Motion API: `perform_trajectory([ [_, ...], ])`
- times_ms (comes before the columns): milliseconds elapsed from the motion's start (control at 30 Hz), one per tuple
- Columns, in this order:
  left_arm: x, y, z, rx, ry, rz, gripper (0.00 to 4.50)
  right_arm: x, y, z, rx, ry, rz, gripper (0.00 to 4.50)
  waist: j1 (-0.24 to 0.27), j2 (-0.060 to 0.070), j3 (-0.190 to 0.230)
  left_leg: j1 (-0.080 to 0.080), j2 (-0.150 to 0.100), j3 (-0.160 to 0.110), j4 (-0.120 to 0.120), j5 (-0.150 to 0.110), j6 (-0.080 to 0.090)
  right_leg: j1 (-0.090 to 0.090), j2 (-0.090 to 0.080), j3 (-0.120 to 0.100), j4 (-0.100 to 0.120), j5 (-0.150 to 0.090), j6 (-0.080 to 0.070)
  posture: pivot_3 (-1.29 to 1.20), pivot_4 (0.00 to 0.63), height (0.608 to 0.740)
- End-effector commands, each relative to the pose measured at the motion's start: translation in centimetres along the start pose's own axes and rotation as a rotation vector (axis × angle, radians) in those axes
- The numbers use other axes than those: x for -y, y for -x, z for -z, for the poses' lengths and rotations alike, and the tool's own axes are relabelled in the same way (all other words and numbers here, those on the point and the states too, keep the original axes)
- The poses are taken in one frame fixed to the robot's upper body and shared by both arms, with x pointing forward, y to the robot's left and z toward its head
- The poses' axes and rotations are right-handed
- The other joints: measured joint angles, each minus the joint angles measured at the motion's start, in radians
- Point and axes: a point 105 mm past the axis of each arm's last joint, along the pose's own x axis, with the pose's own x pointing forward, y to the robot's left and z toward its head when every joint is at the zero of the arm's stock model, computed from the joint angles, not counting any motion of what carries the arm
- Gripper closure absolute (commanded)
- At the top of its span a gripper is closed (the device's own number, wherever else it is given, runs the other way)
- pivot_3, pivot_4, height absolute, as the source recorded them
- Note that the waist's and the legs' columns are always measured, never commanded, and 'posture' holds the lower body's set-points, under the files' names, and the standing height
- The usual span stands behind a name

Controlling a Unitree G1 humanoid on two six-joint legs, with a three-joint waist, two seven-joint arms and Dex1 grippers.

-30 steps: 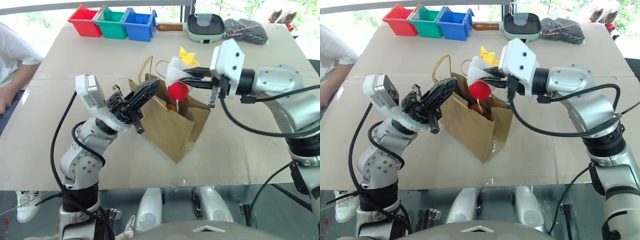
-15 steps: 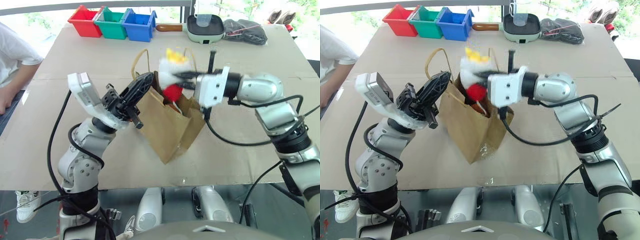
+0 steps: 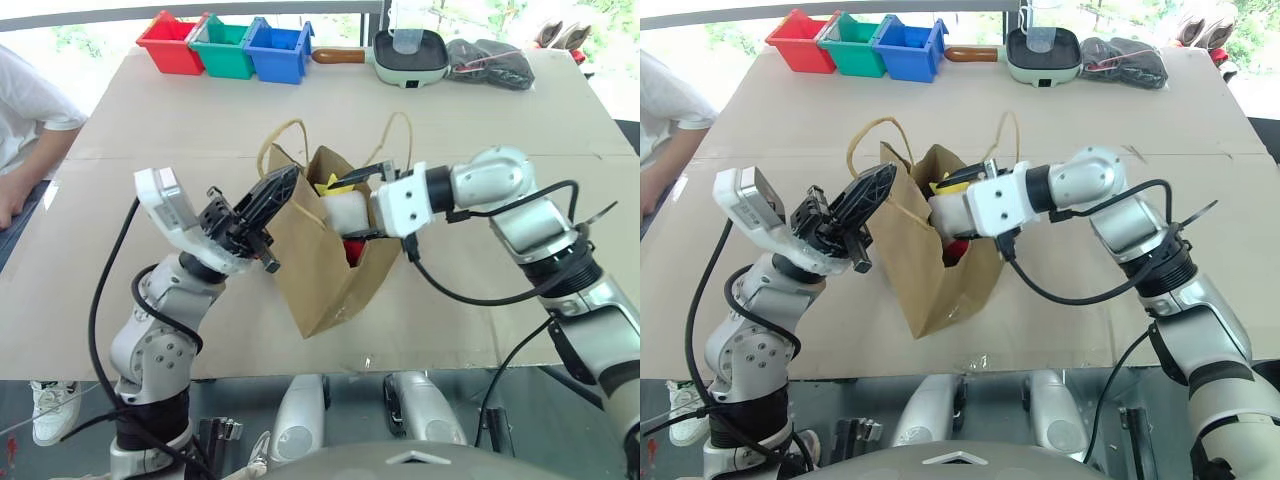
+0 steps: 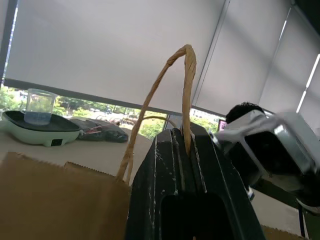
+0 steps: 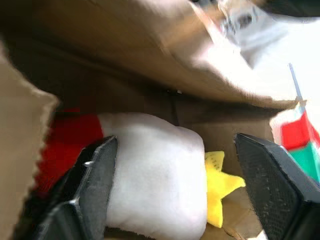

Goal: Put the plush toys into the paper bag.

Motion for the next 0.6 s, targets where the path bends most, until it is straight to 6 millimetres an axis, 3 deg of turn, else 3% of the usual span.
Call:
perform_trajectory([
  [33,0.6,-0.1,-1.5,0.043,-0.079,0.012,4.50,3.5,3.5,-4.1,0.110,-0.158,0.187,1.03,0.002,0.000,0.000,0.000,0.000,0.000,0.000,0.000,0.000,0.000,0.000,0.000,0.000,0.000,0.000,0.00,0.150,0.740],
  [167,0.7,-0.2,-1.5,0.050,-0.082,0.011,4.50,4.8,6.0,-4.3,0.087,-0.329,0.330,1.03,0.002,0.000,0.000,0.000,0.000,0.000,0.000,0.000,0.000,0.000,0.000,0.000,0.000,0.000,0.000,0.00,0.150,0.740],
  [233,0.6,-0.3,-1.5,0.055,-0.084,0.009,4.50,5.6,8.4,-3.5,0.086,-0.527,0.461,1.03,0.001,0.000,0.000,0.000,-0.001,0.000,0.000,0.000,0.000,0.000,0.000,0.000,0.000,0.000,0.000,0.00,0.150,0.740],
  [333,0.4,-0.4,-1.6,0.058,-0.087,0.008,4.50,4.4,10.2,-2.1,0.084,-0.837,0.509,1.03,0.005,0.000,0.000,-0.001,-0.001,0.000,0.000,0.000,0.000,0.000,0.000,0.000,0.000,0.000,0.000,0.00,0.150,0.740],
  [433,0.3,-0.6,-1.7,0.057,-0.087,0.015,4.50,2.5,8.2,-3.0,0.158,-0.951,0.367,1.03,-0.001,0.000,0.000,-0.001,-0.001,0.001,0.000,0.000,0.000,0.000,0.001,0.001,0.000,0.000,0.000,0.00,0.150,0.740],
  [600,0.2,-0.9,-1.9,0.052,-0.090,0.033,4.50,2.7,4.3,-3.0,0.272,-1.078,0.252,1.03,-0.012,0.001,0.000,0.001,0.001,0.002,-0.002,0.000,0.000,-0.002,0.004,0.003,0.001,0.000,0.000,0.00,0.150,0.740],
])
